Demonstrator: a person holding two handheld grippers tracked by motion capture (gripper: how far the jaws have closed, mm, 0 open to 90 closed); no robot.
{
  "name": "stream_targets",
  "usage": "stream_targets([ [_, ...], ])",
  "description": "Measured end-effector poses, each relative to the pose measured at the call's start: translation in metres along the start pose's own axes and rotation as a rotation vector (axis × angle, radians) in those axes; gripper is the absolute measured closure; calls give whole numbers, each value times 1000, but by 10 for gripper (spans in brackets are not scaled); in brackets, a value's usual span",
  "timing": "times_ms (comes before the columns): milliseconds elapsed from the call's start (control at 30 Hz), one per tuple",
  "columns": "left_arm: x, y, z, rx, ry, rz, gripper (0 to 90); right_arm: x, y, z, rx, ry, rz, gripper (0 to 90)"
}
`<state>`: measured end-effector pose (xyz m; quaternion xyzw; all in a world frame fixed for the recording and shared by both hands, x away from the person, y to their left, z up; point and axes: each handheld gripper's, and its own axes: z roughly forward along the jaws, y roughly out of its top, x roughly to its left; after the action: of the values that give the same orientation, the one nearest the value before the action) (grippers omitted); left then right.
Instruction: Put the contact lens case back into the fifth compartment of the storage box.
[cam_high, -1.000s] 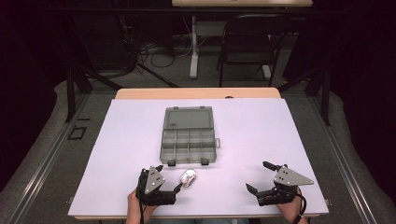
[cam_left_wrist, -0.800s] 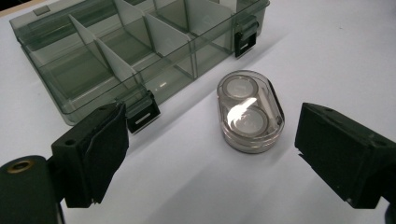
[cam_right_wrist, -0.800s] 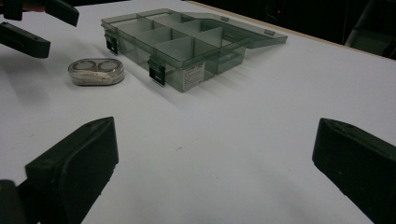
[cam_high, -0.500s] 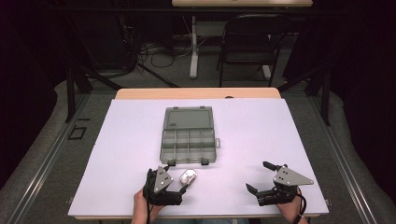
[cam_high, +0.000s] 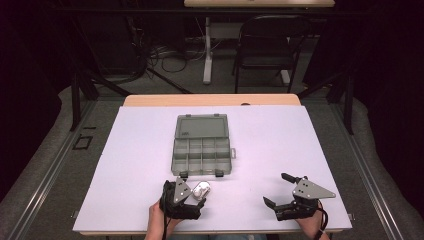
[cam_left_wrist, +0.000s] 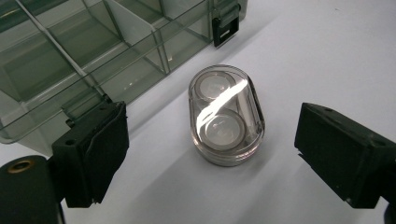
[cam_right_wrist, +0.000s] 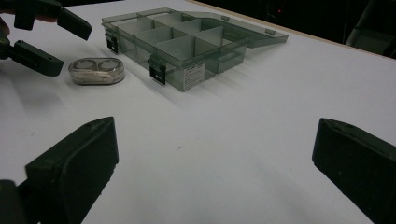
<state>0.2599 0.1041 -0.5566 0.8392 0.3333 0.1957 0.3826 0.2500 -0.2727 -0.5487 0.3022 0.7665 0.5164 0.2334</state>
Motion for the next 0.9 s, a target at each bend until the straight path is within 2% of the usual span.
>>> stream_targets([
  [333,-5,5,7,29,8,-14,160,0,0,0,-1,2,2,1],
  [567,-9,10,13,59,13,-15,233,0,0,0,2,5,4,1],
  [700,-12,11,16,78,14,-18,335,0,0,1,-3,5,4,1],
  [900,-14,11,19,88,22,-38,401,0,0,1,1,8,5,1],
])
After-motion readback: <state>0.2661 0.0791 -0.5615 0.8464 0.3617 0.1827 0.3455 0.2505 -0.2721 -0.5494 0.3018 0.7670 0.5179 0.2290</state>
